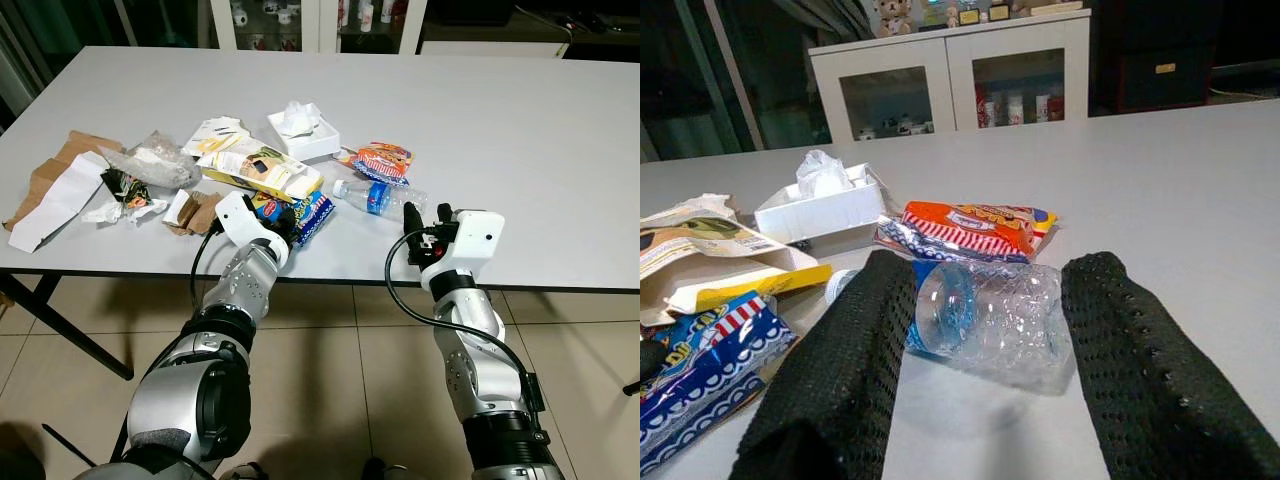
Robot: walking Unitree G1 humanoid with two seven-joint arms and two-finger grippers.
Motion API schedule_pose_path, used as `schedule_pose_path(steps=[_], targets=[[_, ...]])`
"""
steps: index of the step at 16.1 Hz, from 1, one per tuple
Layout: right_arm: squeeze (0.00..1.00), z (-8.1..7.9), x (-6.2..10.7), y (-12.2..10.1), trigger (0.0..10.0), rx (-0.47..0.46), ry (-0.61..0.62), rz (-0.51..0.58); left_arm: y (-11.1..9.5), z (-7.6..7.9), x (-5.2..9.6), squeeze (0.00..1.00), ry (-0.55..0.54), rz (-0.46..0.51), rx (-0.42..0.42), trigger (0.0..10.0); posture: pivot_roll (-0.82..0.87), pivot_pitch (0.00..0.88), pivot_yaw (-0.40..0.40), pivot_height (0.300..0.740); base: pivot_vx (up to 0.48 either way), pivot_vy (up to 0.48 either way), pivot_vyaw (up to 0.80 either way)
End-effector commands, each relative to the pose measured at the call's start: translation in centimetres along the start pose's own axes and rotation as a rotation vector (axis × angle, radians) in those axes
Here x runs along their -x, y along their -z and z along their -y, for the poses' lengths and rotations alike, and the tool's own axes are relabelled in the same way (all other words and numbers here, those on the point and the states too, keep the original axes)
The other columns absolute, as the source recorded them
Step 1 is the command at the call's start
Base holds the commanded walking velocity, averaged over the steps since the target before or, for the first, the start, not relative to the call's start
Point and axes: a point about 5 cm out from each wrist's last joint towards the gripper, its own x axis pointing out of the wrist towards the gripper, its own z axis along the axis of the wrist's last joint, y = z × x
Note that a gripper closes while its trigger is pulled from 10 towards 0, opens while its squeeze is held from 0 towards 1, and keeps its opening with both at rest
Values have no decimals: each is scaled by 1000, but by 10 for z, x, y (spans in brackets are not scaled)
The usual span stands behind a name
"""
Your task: Picking trash to rubbish bin
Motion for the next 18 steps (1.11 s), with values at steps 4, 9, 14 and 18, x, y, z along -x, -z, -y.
schedule_pose_path(steps=[4,9,14,18], targets=[[0,0,0,-2,10000,-7,5,-1,37,-14,5,0,-69,-158,14,0,-46,147,13,740,0,0,0],[0,0,-1,-1,10000,-8,5,-4,37,-12,5,0,-56,-161,9,0,-44,146,14,740,0,0,0],[0,-1,-2,-1,10000,-8,2,-4,37,-9,5,0,-48,-158,6,0,-43,140,13,740,0,0,0],[0,-1,-3,-1,10000,-8,-1,-5,38,-9,5,0,-44,-160,2,0,-41,135,14,740,0,0,0]])
